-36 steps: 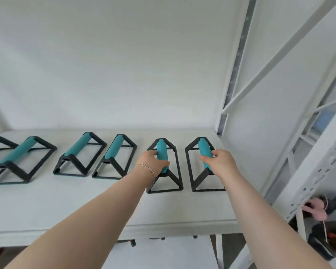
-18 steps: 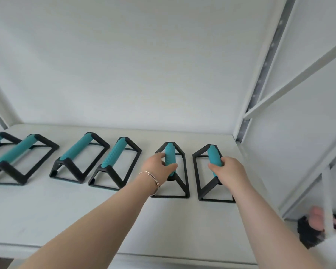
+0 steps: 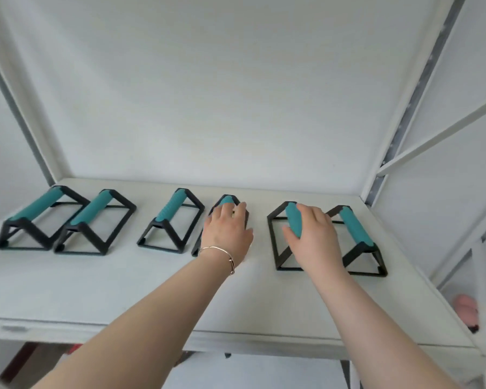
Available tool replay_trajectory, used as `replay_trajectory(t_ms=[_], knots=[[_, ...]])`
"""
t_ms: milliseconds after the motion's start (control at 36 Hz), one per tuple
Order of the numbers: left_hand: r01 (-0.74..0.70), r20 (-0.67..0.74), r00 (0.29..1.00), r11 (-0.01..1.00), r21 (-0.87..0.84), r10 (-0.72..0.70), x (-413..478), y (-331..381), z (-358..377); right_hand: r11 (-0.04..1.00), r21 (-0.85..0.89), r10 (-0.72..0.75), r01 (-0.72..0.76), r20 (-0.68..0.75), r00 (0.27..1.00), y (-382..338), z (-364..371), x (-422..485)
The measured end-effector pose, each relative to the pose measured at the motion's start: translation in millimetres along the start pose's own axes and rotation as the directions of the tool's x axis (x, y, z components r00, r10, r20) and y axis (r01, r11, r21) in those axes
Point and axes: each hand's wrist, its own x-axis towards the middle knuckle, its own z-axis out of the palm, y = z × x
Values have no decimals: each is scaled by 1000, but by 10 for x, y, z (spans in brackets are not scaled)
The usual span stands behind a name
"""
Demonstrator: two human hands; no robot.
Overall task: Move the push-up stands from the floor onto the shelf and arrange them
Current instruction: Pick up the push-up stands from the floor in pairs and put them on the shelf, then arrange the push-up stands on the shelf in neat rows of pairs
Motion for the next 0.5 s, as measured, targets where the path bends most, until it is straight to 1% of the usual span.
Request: replay_trajectory(t_ms=[111,167,306,389,500], knots=[[-1,-44,999,999,49,3,-263,-569,-226,999,-7,-52,52,-68,996,-552,190,-203],[4,-39,999,999,53,-2,-388,-863,-356,998,-6,-61,61,-87,994,-850,264,-303],[86,-33,996,995,46,-84,-688,-1653,-683,998,31,-58,60,-58,997,-1580,447,-528],[135,-37,991,988,74,-132,-858,-2153,-834,996,56,-64,67,-44,997,-2009,573,-621],[203,-46,979,976,80,-200,-923,-2662,-977,995,56,-75,77,-37,996,-2414,747,-649]])
